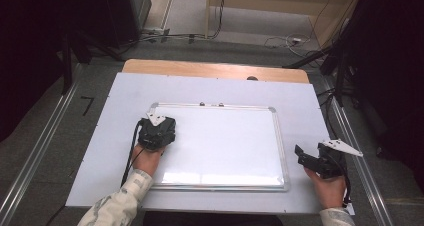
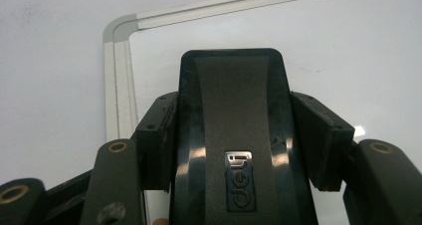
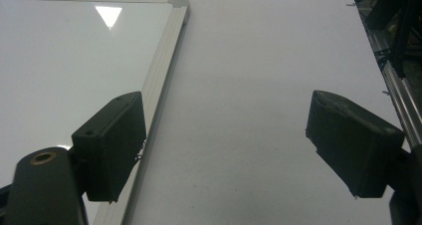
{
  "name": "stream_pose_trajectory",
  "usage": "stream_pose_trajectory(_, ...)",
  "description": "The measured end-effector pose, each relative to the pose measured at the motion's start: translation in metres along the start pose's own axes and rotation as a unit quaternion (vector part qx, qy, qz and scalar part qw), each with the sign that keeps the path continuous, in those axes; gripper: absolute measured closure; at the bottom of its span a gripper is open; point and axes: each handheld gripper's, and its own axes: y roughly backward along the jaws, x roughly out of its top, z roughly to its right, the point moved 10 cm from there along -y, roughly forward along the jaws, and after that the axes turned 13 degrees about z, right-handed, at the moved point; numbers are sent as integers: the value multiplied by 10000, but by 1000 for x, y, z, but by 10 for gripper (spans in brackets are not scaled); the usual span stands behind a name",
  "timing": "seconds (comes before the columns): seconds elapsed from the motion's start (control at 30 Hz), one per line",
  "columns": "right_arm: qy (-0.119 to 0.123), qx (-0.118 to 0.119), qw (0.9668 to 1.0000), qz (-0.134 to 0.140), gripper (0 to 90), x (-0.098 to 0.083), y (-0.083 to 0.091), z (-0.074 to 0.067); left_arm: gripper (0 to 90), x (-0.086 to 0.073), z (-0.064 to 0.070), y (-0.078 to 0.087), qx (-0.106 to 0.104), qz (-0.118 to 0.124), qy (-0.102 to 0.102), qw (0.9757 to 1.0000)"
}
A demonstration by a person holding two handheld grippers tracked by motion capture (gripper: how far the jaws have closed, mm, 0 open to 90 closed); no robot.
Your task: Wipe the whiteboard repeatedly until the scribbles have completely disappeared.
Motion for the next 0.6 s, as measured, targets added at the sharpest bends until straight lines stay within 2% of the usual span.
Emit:
stream_pose_trajectory(0.37, -15, 1, 10000, 10, 146, 0, 1, 0, 413, 0, -7, 0, 53, -1, 32, 10000)
stream_pose_trajectory(0.6, -18, -4, 10000, 13, 146, 0, 1, 1, 414, 1, -11, -2, 218, -2, 122, 9997)
